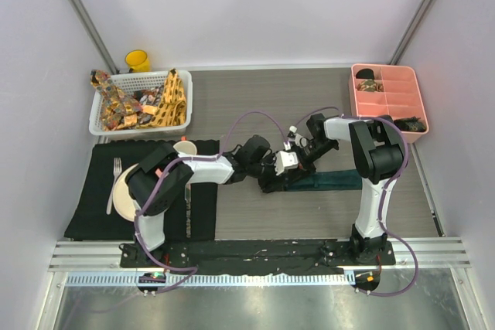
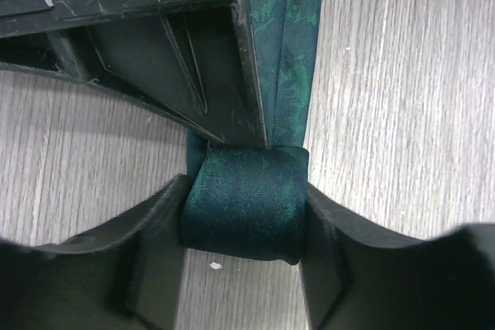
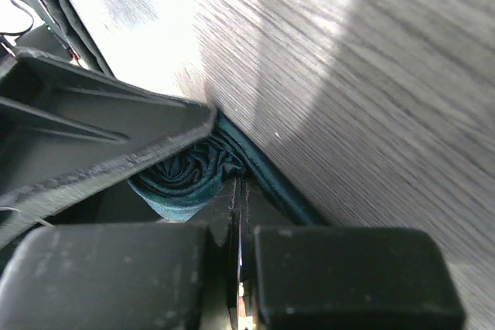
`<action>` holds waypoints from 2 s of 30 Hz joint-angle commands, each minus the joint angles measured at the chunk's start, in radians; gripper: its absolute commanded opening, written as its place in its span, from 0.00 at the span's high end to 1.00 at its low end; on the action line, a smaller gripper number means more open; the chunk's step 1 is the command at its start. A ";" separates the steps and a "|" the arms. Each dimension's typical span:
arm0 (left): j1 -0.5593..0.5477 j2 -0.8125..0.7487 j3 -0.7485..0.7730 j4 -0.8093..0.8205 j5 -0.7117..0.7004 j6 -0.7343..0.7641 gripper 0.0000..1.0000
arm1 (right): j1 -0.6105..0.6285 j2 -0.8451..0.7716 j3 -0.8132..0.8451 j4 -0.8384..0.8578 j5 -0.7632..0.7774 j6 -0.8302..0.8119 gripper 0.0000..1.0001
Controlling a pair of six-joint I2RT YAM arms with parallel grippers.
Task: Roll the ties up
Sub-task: Roll the tie at the center of the board.
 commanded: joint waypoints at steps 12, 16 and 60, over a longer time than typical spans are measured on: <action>-0.002 -0.063 -0.103 -0.122 -0.166 0.100 0.71 | -0.026 -0.066 0.057 -0.047 -0.025 -0.102 0.52; -0.007 -0.048 -0.086 -0.131 -0.192 0.094 0.66 | -0.017 -0.072 0.045 -0.083 -0.139 -0.119 0.43; 0.001 -0.046 0.110 -0.218 -0.075 0.322 0.28 | -0.031 0.106 0.031 0.006 0.174 -0.060 0.99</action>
